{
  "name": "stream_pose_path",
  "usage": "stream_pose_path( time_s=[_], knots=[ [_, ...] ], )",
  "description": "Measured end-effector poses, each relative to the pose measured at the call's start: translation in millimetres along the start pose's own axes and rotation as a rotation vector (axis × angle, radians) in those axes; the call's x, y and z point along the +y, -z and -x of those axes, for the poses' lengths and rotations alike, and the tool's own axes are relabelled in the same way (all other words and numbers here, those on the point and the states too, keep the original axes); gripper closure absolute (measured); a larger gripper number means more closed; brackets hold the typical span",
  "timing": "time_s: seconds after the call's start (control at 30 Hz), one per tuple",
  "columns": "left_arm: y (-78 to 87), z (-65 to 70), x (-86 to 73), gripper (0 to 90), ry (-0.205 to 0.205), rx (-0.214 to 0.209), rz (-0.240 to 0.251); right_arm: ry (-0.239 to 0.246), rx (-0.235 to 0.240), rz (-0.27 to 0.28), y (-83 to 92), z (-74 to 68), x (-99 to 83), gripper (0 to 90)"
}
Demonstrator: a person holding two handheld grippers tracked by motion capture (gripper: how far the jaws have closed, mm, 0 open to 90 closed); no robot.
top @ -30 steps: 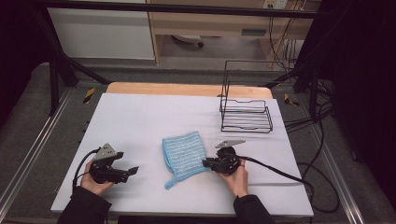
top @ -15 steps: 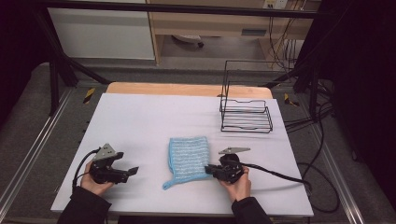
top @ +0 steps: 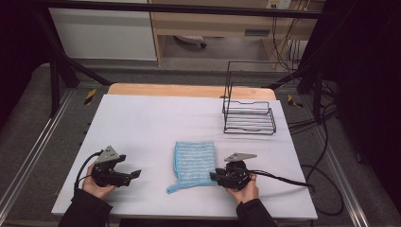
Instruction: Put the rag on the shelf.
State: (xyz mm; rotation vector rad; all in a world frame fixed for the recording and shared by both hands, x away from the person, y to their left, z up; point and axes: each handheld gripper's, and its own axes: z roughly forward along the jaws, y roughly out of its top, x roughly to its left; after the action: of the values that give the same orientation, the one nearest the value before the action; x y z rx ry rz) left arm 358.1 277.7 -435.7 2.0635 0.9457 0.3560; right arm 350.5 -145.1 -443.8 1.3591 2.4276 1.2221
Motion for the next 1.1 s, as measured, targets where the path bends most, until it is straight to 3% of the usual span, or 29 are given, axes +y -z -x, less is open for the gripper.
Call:
stream_pose_path(
  time_s=[0.03, 0.07, 0.13, 0.17, 0.2, 0.4, 0.7, 1.1],
  knots=[
    [0.2, 0.1, 0.1, 10.5, 0.001, 0.0, 0.001, 0.007, 0.003, 0.014, 0.9, 2.1, 0.2, 57.5],
    [0.3, 0.2, 0.2, 10.4, 0.003, 0.0, 0.001, 0.017, 0.015, 0.041, 4.0, 7.7, 1.4, 47.0],
    [0.3, 0.4, 0.6, 10.4, 0.003, 0.001, 0.001, 0.019, 0.022, 0.055, 5.6, 10.6, 2.2, 44.4],
    [0.2, 0.5, 0.6, 10.3, 0.004, 0.001, 0.0, 0.048, 0.032, 0.093, 9.2, 16.3, 3.8, 33.1],
    [0.0, 0.3, 0.7, 10.3, 0.003, 0.001, -0.002, 0.048, 0.032, 0.093, 9.2, 16.3, 3.8, 33.1],
    [-1.4, 1.1, 2.0, 9.8, 0.008, 0.008, -0.01, 0.102, 0.057, 0.114, 13.3, 37.0, 7.1, 14.0],
    [-5.1, 6.6, 11.6, 9.2, 0.006, 0.011, -0.007, 0.12, 0.064, 0.119, 16.2, 49.3, 8.8, 5.6],
    [-16.7, 27.4, 54.4, 9.0, 0.004, -0.005, 0.042, 0.131, 0.066, 0.142, 18.1, 50.0, 10.0, 3.0]
  ],
)
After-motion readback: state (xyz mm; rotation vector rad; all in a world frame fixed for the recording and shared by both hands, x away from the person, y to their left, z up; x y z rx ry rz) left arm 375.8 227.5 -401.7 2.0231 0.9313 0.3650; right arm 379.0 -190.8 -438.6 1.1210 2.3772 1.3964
